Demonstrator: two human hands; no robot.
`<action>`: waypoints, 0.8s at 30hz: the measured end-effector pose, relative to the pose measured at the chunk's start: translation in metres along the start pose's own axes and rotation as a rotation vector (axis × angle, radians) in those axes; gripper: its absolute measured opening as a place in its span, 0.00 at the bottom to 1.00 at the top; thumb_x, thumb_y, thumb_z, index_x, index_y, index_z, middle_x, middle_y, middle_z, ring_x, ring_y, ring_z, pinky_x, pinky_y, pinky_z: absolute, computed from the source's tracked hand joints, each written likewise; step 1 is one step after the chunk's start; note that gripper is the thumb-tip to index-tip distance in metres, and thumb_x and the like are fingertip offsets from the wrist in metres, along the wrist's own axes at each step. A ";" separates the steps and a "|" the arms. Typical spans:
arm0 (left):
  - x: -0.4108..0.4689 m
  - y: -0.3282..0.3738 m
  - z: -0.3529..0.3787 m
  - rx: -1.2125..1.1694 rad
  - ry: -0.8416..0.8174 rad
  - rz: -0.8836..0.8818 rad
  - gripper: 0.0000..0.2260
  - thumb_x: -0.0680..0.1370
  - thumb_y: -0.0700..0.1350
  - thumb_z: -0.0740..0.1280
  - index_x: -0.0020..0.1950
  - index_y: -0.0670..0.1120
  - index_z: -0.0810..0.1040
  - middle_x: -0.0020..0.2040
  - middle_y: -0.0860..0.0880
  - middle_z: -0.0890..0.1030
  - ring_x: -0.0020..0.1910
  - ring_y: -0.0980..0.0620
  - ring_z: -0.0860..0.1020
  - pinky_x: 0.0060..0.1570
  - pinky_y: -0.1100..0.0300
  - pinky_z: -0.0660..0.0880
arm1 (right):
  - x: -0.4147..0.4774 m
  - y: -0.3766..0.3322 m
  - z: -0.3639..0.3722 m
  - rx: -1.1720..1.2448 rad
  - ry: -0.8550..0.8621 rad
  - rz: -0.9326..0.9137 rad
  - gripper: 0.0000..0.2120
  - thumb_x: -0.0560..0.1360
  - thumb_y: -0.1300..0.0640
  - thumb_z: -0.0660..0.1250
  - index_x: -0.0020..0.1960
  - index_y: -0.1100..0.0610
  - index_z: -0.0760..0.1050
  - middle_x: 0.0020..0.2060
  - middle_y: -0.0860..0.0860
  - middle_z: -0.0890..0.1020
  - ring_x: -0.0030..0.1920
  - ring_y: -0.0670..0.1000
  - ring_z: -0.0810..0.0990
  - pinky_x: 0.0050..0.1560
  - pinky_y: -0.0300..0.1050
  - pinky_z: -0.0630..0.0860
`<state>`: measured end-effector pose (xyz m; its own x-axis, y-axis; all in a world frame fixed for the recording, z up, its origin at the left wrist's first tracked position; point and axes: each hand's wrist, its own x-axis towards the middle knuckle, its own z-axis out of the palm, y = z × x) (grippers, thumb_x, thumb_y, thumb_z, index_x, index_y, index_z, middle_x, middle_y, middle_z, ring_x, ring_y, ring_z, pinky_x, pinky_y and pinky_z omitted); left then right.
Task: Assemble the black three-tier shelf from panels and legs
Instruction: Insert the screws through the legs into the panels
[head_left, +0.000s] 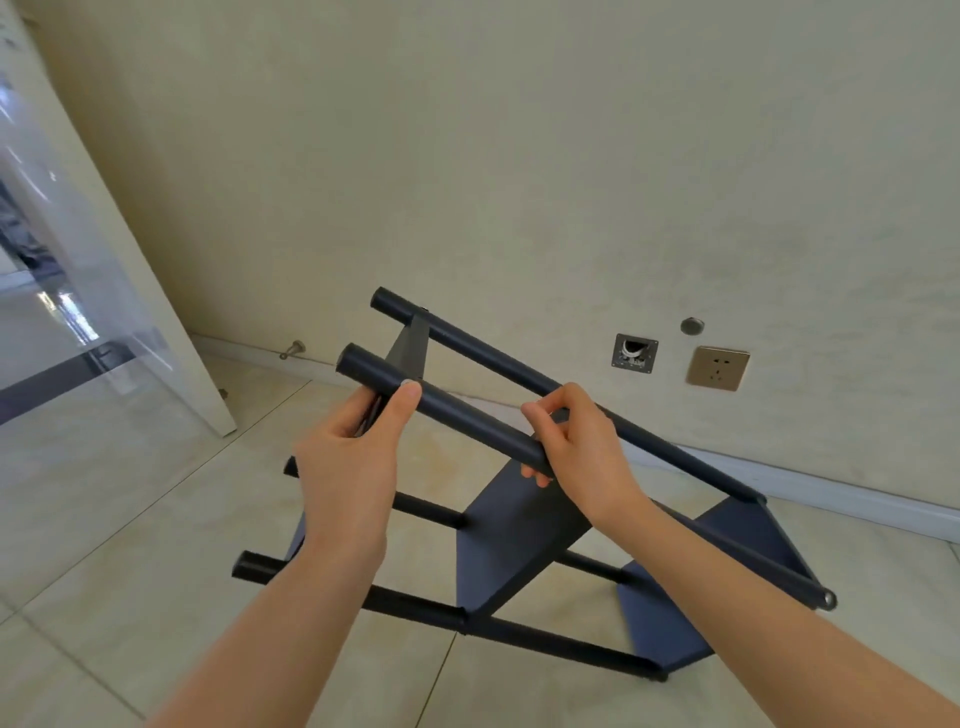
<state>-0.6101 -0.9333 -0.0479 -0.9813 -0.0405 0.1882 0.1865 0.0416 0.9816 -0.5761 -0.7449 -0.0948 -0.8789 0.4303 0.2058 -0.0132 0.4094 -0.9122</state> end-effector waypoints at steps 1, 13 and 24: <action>0.001 -0.007 -0.003 -0.017 -0.007 -0.059 0.04 0.75 0.54 0.73 0.48 0.58 0.86 0.41 0.59 0.85 0.44 0.68 0.80 0.49 0.64 0.71 | -0.002 0.004 0.003 -0.017 0.002 0.007 0.07 0.80 0.45 0.62 0.49 0.47 0.68 0.31 0.48 0.84 0.29 0.47 0.82 0.35 0.37 0.79; 0.021 -0.076 -0.043 0.056 -0.258 -0.580 0.16 0.71 0.40 0.78 0.55 0.44 0.80 0.54 0.46 0.84 0.58 0.49 0.79 0.71 0.49 0.71 | -0.021 0.065 0.022 -0.256 -0.050 0.010 0.08 0.78 0.45 0.65 0.45 0.42 0.65 0.28 0.45 0.80 0.29 0.37 0.80 0.30 0.26 0.72; 0.012 -0.119 -0.045 0.701 -0.657 -0.494 0.09 0.67 0.47 0.82 0.41 0.45 0.88 0.40 0.48 0.85 0.46 0.51 0.80 0.43 0.60 0.74 | -0.053 0.123 0.026 -0.372 -0.146 0.124 0.08 0.76 0.42 0.66 0.44 0.41 0.67 0.31 0.47 0.81 0.32 0.45 0.82 0.32 0.41 0.82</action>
<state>-0.6417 -0.9841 -0.1609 -0.8129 0.3252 -0.4832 -0.1013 0.7381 0.6671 -0.5435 -0.7379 -0.2266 -0.9217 0.3870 0.0257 0.2465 0.6356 -0.7316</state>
